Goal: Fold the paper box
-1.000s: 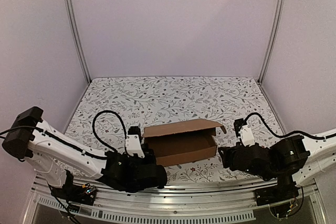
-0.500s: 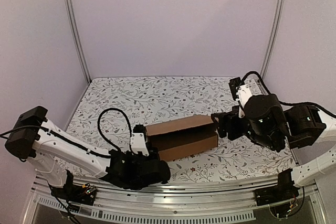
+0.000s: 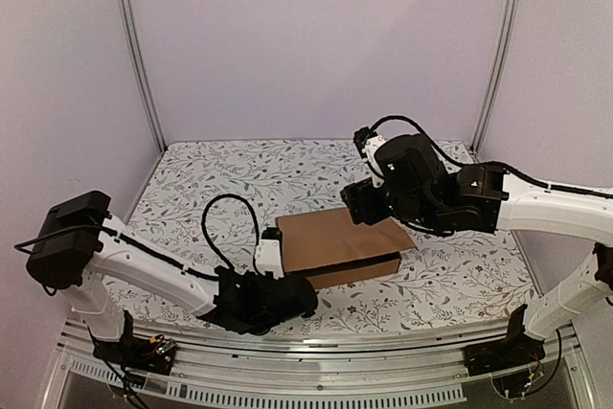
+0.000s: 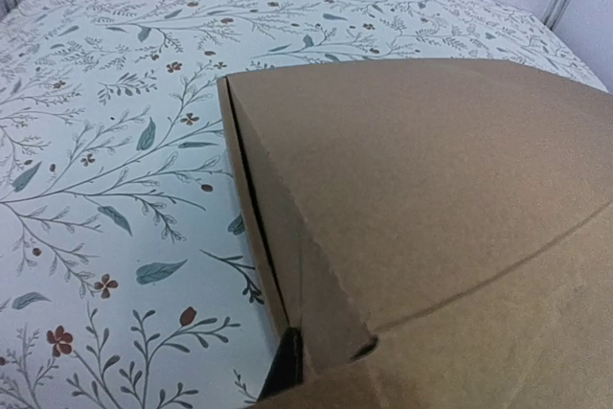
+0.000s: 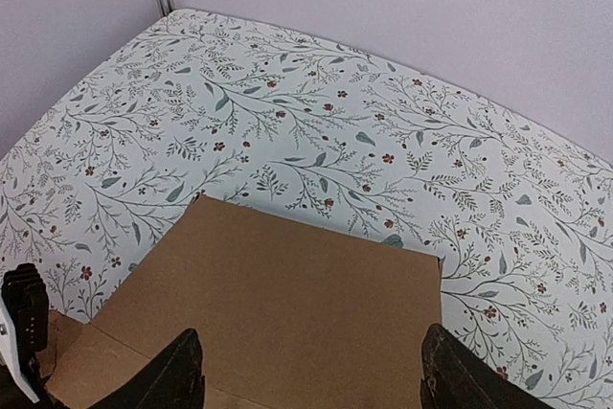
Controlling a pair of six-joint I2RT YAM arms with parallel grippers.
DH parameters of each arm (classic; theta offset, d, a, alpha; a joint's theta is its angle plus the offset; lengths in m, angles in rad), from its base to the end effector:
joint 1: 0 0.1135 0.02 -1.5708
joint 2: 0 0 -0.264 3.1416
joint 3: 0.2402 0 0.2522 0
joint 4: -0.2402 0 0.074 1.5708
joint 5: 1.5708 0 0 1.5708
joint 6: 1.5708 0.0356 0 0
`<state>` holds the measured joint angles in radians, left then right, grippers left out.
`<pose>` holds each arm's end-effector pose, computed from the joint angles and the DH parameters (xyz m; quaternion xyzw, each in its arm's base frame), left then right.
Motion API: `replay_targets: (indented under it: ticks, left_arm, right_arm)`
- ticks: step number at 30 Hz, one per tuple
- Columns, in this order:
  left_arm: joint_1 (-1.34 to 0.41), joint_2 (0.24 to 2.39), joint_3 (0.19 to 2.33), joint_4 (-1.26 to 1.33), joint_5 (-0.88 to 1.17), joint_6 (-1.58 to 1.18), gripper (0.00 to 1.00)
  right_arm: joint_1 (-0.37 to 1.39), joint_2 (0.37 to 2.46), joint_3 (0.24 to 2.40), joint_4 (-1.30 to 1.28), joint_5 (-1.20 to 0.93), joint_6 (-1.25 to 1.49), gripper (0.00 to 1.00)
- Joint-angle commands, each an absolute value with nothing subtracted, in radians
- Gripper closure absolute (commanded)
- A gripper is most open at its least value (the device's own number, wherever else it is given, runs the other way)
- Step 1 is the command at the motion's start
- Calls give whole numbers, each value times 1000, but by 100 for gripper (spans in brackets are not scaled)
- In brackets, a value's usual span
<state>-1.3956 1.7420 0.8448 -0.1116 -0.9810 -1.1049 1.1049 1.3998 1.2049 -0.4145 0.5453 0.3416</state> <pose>0.0840 -0.3047 0.1402 -0.0065 0.8575 -0.0896 0.5066 0.1570 0.2710 0.3253 -0.2025 0.8389 0.1157 0.4919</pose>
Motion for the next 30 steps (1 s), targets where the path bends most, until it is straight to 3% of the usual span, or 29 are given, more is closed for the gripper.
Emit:
replay_targets:
  ticks: [1, 15, 23, 30]
  left_arm:
    - [-1327, 1790, 852, -44, -811, -1018, 100]
    - [-1267, 1853, 898, 32, -756, -933, 100]
    - [-1267, 1843, 886, 23, -740, -950, 69]
    - [-1270, 1804, 859, 3, -686, -988, 53]
  right_arm:
    - [1040, 1465, 1222, -310, 452, 311, 24]
    - [966, 1648, 1149, -142, 462, 363, 27]
    - [954, 1704, 1116, -101, 458, 388, 30]
    - [953, 1734, 1089, -70, 455, 412, 33]
